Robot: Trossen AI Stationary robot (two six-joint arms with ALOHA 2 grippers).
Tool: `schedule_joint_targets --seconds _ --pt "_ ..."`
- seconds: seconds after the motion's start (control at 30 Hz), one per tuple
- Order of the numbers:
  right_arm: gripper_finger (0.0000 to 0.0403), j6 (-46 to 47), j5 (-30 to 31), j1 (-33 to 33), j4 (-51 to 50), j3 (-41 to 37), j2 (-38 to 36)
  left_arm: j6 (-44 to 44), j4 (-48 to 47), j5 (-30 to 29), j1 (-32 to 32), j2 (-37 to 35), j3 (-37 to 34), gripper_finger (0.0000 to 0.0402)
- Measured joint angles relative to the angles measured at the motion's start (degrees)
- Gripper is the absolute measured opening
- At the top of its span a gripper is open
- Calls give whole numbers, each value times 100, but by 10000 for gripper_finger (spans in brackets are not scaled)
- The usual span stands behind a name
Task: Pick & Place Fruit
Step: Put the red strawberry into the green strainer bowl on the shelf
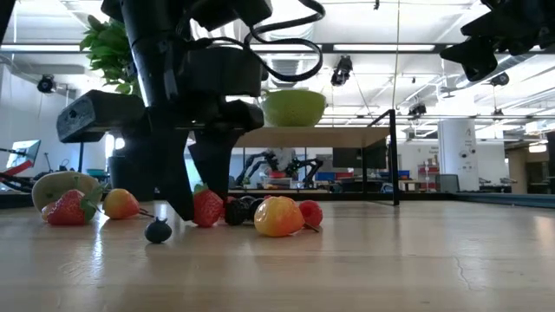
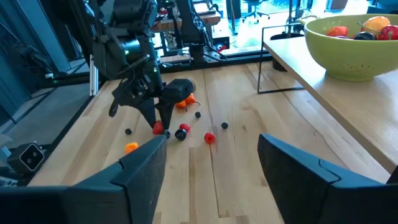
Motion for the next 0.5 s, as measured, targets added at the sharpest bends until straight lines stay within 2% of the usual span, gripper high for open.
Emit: schedule_joint_targets --seconds 0.5 --pt "219 0 0 -1 0 0 0 -11 433 86 0 -17 -335 186"
